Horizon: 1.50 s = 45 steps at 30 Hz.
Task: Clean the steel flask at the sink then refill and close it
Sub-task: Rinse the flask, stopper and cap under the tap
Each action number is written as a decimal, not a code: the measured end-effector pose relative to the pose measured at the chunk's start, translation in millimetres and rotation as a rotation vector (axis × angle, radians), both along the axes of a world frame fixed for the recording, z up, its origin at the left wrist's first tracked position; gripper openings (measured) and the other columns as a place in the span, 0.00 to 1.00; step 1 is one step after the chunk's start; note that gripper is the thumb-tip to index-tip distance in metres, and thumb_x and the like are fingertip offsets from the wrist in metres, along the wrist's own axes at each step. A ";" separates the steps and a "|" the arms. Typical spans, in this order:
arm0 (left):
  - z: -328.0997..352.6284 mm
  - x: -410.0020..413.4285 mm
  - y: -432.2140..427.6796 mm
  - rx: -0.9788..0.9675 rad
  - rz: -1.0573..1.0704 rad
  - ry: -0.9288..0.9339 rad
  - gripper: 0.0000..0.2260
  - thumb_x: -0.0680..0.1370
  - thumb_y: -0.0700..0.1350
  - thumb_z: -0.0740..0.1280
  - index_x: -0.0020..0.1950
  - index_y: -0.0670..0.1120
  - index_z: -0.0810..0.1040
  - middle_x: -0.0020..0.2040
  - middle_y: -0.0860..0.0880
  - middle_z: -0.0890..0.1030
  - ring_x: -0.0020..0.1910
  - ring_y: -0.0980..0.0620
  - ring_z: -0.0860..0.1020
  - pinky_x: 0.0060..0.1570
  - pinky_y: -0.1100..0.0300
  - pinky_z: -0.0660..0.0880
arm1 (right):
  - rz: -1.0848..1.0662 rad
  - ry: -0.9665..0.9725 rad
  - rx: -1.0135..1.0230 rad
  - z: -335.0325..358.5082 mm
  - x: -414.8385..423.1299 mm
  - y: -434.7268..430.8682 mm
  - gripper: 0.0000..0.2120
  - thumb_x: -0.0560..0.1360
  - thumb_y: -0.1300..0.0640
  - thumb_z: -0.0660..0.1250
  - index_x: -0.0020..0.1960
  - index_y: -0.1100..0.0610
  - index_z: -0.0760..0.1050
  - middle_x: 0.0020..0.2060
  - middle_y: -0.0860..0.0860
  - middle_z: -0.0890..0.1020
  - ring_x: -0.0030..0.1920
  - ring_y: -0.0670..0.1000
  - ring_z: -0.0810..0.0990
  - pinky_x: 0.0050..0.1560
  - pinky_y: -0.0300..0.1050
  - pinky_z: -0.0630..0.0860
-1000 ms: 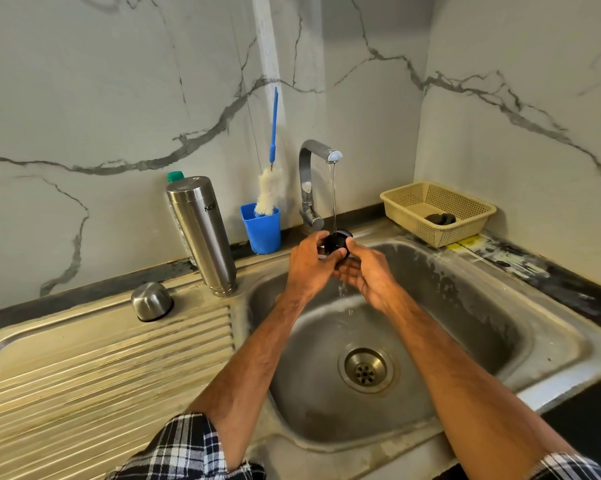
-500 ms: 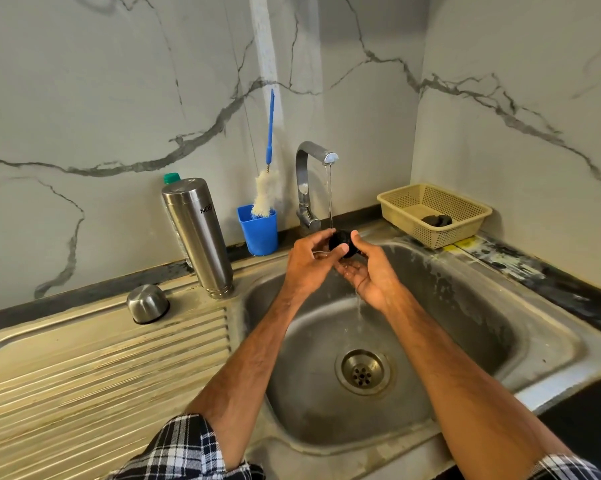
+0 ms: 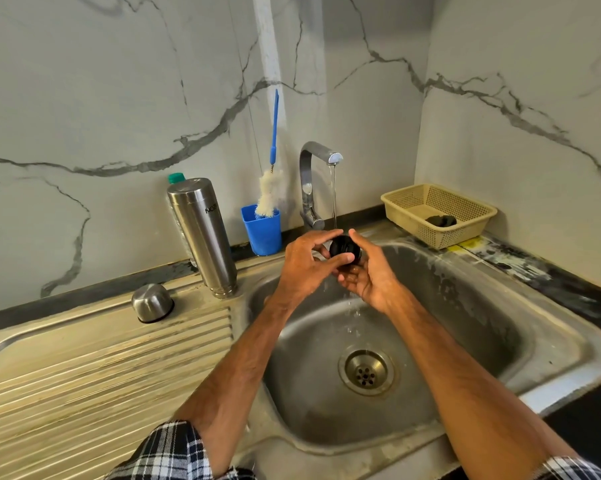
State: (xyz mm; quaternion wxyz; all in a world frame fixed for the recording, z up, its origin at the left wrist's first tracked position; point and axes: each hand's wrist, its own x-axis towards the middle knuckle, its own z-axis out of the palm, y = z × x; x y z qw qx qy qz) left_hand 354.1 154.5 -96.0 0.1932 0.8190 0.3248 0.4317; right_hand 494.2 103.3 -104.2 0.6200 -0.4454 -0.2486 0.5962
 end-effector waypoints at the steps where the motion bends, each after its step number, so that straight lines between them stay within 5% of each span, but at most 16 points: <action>1: -1.0 -1.9 1.3 0.027 -0.008 0.026 0.25 0.73 0.51 0.78 0.68 0.48 0.80 0.59 0.50 0.83 0.45 0.60 0.79 0.48 0.73 0.74 | -0.008 -0.021 -0.003 -0.3 0.1 -0.2 0.27 0.75 0.40 0.70 0.60 0.62 0.79 0.45 0.59 0.85 0.37 0.52 0.82 0.34 0.43 0.80; 6: -1.3 -9.8 6.1 0.080 -0.079 0.139 0.20 0.76 0.50 0.75 0.67 0.48 0.81 0.54 0.48 0.83 0.47 0.54 0.79 0.47 0.70 0.74 | 0.034 -0.070 -0.028 -3.8 0.6 2.4 0.27 0.76 0.40 0.68 0.60 0.64 0.78 0.40 0.58 0.82 0.32 0.51 0.79 0.30 0.41 0.77; 16: -9.3 -9.9 3.3 0.087 -0.160 0.298 0.16 0.83 0.50 0.66 0.67 0.44 0.79 0.50 0.46 0.79 0.48 0.50 0.76 0.49 0.62 0.72 | 0.193 -0.102 -0.092 -3.9 2.4 -1.7 0.23 0.82 0.39 0.56 0.37 0.54 0.74 0.27 0.48 0.73 0.21 0.42 0.64 0.17 0.32 0.59; 20: -6.5 -10.5 1.5 0.073 -0.147 0.293 0.13 0.84 0.47 0.64 0.58 0.39 0.82 0.45 0.44 0.78 0.43 0.49 0.75 0.44 0.62 0.71 | 0.219 -0.130 -0.117 -5.0 5.4 -1.2 0.25 0.81 0.40 0.57 0.34 0.54 0.76 0.26 0.46 0.69 0.20 0.42 0.62 0.15 0.33 0.58; 25: -12.9 -7.7 -3.0 0.040 -0.100 0.195 0.17 0.86 0.45 0.61 0.43 0.39 0.81 0.37 0.42 0.80 0.37 0.48 0.77 0.39 0.61 0.73 | 0.230 -0.099 -0.171 -7.3 5.4 -0.2 0.25 0.82 0.41 0.56 0.41 0.59 0.77 0.24 0.46 0.67 0.19 0.42 0.60 0.14 0.33 0.57; 29: -20.6 -2.6 -2.0 -0.052 -0.002 0.070 0.17 0.86 0.46 0.61 0.41 0.41 0.80 0.33 0.45 0.81 0.32 0.50 0.79 0.36 0.53 0.77 | 0.234 -0.107 -0.216 -8.6 4.0 2.5 0.23 0.81 0.41 0.56 0.41 0.59 0.76 0.23 0.46 0.66 0.18 0.43 0.59 0.14 0.34 0.56; 33: -17.9 -1.3 -0.2 -0.131 0.002 0.038 0.17 0.85 0.48 0.63 0.43 0.39 0.82 0.34 0.44 0.83 0.33 0.51 0.81 0.36 0.59 0.78 | 0.220 -0.109 -0.206 -9.1 3.1 1.9 0.26 0.82 0.38 0.55 0.44 0.59 0.76 0.24 0.47 0.69 0.19 0.43 0.62 0.15 0.34 0.58; 41: 6.8 9.8 12.3 -0.381 0.153 -0.219 0.08 0.76 0.45 0.75 0.51 0.42 0.86 0.42 0.51 0.86 0.37 0.65 0.82 0.40 0.71 0.79 | 0.091 -0.109 -0.009 -8.1 -1.2 2.2 0.32 0.73 0.34 0.68 0.60 0.61 0.79 0.47 0.62 0.84 0.38 0.53 0.81 0.34 0.44 0.78; 45: 15.4 12.9 13.3 -0.321 0.091 -0.075 0.08 0.81 0.47 0.70 0.49 0.44 0.86 0.40 0.51 0.85 0.38 0.61 0.83 0.42 0.68 0.79 | -0.013 -0.093 -0.010 -11.2 -0.4 6.6 0.29 0.76 0.39 0.69 0.61 0.65 0.78 0.50 0.65 0.85 0.45 0.58 0.84 0.37 0.45 0.81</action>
